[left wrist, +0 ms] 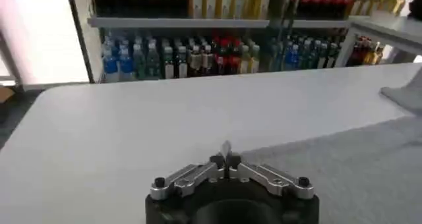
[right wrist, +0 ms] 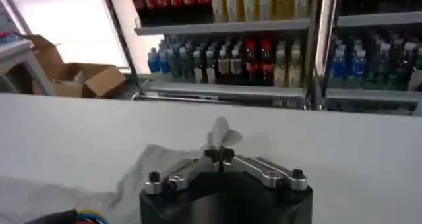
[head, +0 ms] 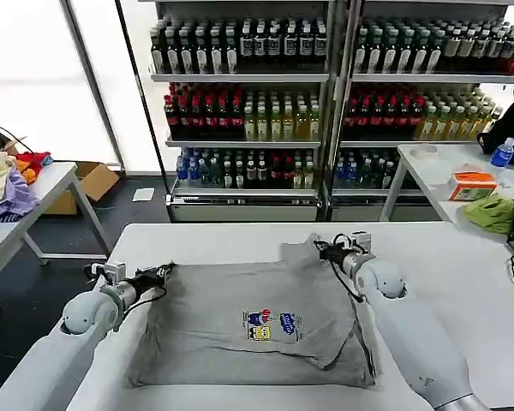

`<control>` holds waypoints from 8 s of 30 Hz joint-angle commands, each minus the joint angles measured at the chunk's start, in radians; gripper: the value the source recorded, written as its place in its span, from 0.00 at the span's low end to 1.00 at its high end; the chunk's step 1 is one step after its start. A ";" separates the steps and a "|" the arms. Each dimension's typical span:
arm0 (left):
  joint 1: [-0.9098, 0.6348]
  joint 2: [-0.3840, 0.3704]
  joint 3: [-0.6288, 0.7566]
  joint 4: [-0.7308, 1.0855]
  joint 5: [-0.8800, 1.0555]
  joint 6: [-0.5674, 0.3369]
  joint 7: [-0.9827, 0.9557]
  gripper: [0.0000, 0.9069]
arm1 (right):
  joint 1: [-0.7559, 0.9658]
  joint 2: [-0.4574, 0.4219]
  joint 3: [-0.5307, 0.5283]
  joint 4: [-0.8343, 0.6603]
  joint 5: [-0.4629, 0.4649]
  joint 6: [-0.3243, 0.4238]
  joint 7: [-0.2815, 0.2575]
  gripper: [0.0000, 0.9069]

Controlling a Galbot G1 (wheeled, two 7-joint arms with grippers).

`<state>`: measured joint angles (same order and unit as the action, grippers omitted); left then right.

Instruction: Fold and organize the clothes.

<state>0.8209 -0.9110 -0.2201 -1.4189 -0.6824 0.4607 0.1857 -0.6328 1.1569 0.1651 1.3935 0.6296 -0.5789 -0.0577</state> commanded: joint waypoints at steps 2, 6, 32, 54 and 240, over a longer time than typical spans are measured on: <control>0.147 0.032 -0.129 -0.216 -0.007 -0.015 -0.024 0.01 | -0.150 -0.026 0.098 0.289 0.064 0.000 0.042 0.00; 0.248 0.052 -0.188 -0.334 0.046 -0.045 -0.027 0.01 | -0.268 -0.034 0.163 0.412 0.070 -0.001 0.065 0.00; 0.849 0.029 -0.410 -0.665 0.375 -0.129 0.032 0.02 | -1.060 -0.012 0.442 0.868 -0.088 0.010 0.034 0.00; 0.947 -0.076 -0.529 -0.857 0.283 -0.052 -0.128 1.00 | -1.125 -0.014 0.690 0.822 -0.103 0.420 -0.130 1.00; 0.722 -0.303 -0.295 -0.520 0.100 -0.126 -0.347 0.02 | -1.233 0.220 0.587 0.831 -0.187 0.604 -0.083 1.00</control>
<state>1.5329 -1.2038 -0.5196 -1.9499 -0.5440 0.3419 -0.1597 -1.8660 1.3768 0.7518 2.2265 0.4419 0.0234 -0.1413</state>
